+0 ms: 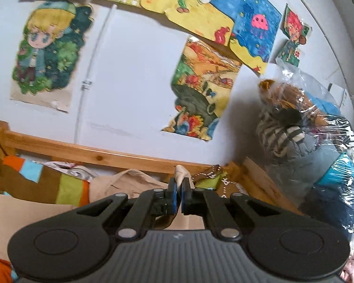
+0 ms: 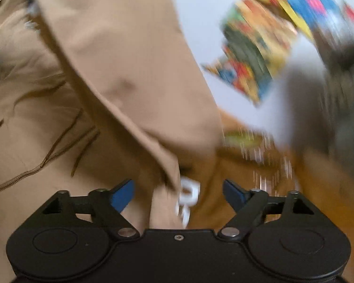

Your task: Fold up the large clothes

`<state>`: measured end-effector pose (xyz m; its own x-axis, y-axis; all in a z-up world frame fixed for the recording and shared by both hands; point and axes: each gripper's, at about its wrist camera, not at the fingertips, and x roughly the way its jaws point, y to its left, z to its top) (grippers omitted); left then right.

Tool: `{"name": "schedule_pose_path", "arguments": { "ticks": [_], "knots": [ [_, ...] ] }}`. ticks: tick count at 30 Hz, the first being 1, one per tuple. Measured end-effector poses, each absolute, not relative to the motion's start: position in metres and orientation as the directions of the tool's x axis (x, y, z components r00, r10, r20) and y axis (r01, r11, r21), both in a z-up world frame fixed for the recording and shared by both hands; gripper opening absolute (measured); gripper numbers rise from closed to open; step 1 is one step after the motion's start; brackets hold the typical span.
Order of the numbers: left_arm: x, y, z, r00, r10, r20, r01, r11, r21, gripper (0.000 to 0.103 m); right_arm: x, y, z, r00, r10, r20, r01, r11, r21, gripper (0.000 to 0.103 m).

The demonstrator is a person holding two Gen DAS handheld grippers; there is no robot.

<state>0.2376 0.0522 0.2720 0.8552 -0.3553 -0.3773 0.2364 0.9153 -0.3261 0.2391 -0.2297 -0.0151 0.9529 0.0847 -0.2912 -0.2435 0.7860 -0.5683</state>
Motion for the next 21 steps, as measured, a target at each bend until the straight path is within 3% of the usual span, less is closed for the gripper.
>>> {"name": "schedule_pose_path", "arguments": {
  "ticks": [1, 3, 4, 5, 10, 12, 16, 18, 19, 21],
  "knots": [
    [0.235, 0.054, 0.272, 0.858, -0.348, -0.378, 0.23, 0.918, -0.322, 0.002, 0.238, -0.224, -0.013, 0.957, 0.108, -0.27, -0.257, 0.75, -0.609, 0.076],
    [0.231, 0.059, 0.273, 0.865, -0.327, -0.38, 0.217, 0.927, -0.306, 0.002, 0.238, -0.214, -0.012, 0.955, 0.151, -0.257, -0.29, 0.666, -0.687, 0.059],
    [0.229, 0.06, 0.273, 0.87, -0.317, -0.377, 0.208, 0.93, -0.301, 0.002, 0.239, -0.211, -0.012, 0.952, 0.157, -0.265, -0.302, 0.64, -0.706, 0.03],
    [0.229, 0.062, 0.272, 0.875, -0.311, -0.371, 0.202, 0.931, -0.305, 0.002, 0.241, -0.21, -0.012, 0.95, 0.149, -0.276, -0.306, 0.627, -0.717, 0.01],
    [0.225, 0.067, 0.256, 0.885, -0.311, -0.346, 0.185, 0.918, -0.35, 0.001, 0.255, -0.235, 0.002, 0.973, -0.106, -0.207, -0.044, 0.79, -0.612, 0.006],
    [0.225, 0.064, 0.234, 0.877, -0.324, -0.354, 0.177, 0.904, -0.39, 0.001, 0.265, -0.259, 0.005, 0.94, -0.207, -0.272, 0.05, 0.872, -0.488, 0.006],
    [0.229, 0.049, 0.158, 0.847, -0.259, -0.464, 0.114, 0.941, -0.318, 0.001, 0.275, -0.278, -0.024, 0.878, -0.268, -0.397, 0.047, 0.873, -0.486, 0.007],
    [0.233, 0.056, 0.115, 0.807, -0.224, -0.546, 0.063, 0.953, -0.298, 0.001, 0.274, -0.285, -0.037, 0.84, -0.223, -0.494, -0.033, 0.888, -0.459, 0.029],
    [0.234, 0.062, 0.097, 0.79, -0.216, -0.574, 0.044, 0.953, -0.298, 0.001, 0.271, -0.289, -0.038, 0.825, -0.182, -0.535, -0.074, 0.904, -0.422, 0.044],
    [0.234, 0.075, 0.069, 0.771, -0.182, -0.61, 0.006, 0.96, -0.278, 0.001, 0.26, -0.304, -0.033, 0.808, -0.085, -0.583, -0.12, 0.945, -0.305, 0.057]
  ]
}}
